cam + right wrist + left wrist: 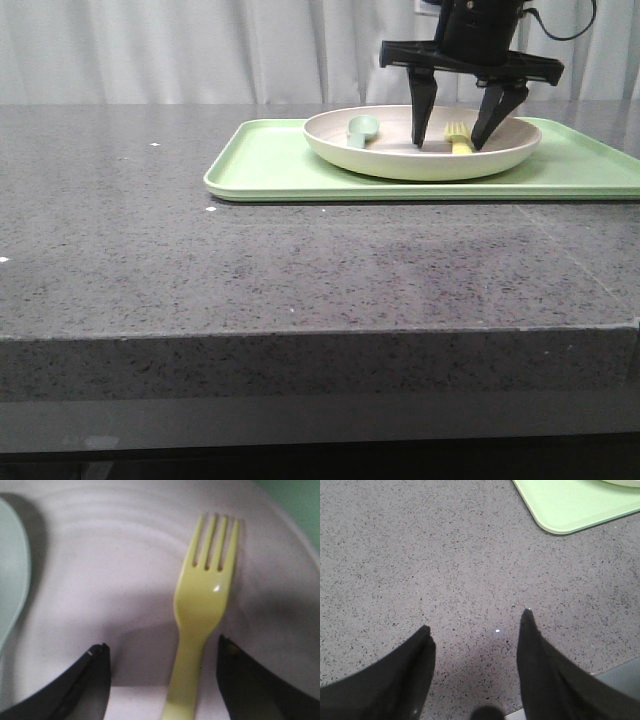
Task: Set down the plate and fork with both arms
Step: 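Lower the right gripper over the yellow fork on the plate, then close the right gripper on the fork handle and lift it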
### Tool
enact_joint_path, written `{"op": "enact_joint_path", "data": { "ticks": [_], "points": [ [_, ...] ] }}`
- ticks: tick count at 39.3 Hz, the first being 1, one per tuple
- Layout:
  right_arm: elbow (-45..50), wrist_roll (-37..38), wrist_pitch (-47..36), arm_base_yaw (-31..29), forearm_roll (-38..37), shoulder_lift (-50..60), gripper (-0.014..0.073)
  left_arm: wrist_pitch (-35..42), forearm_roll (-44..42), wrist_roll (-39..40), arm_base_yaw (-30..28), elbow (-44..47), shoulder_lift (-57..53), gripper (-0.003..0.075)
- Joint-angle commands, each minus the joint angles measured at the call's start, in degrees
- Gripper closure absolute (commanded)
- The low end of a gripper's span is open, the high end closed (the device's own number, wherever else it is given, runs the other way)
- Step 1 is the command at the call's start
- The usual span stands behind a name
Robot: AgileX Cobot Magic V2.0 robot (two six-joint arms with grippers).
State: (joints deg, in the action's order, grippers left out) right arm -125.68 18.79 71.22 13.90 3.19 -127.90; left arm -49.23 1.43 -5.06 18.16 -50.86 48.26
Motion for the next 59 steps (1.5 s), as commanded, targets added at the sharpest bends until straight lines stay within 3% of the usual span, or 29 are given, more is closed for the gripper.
{"op": "enact_joint_path", "data": {
  "ticks": [1, 7, 17, 35, 59],
  "points": [
    [-1.9, 0.1, 4.1, -0.5, -0.4, 3.5, 0.0116, 3.6, 0.4, 0.1, -0.2, -1.6, -0.4, 0.0352],
    [-1.9, 0.5, 5.0, -0.6, -0.8, 3.4, 0.0141, 3.6, 0.4, 0.1, -0.2, -1.6, -0.4, 0.0352],
    [-1.9, 0.5, 5.3, -0.6, -1.1, 3.4, 0.0286, 3.6, 0.4, 0.1, -0.2, -1.6, -0.4, 0.0352],
    [-1.9, 0.5, 5.3, -0.6, -1.1, 3.5, 0.0448, 3.6, 0.4, 0.1, -0.2, -1.6, -0.4, 0.0352],
    [-2.0, -2.8, 5.4, -0.6, -1.1, 12.8, 0.0452, 3.6, 0.4, 0.1, -0.2, -1.6, -0.4, 0.0352]
  ]
}}
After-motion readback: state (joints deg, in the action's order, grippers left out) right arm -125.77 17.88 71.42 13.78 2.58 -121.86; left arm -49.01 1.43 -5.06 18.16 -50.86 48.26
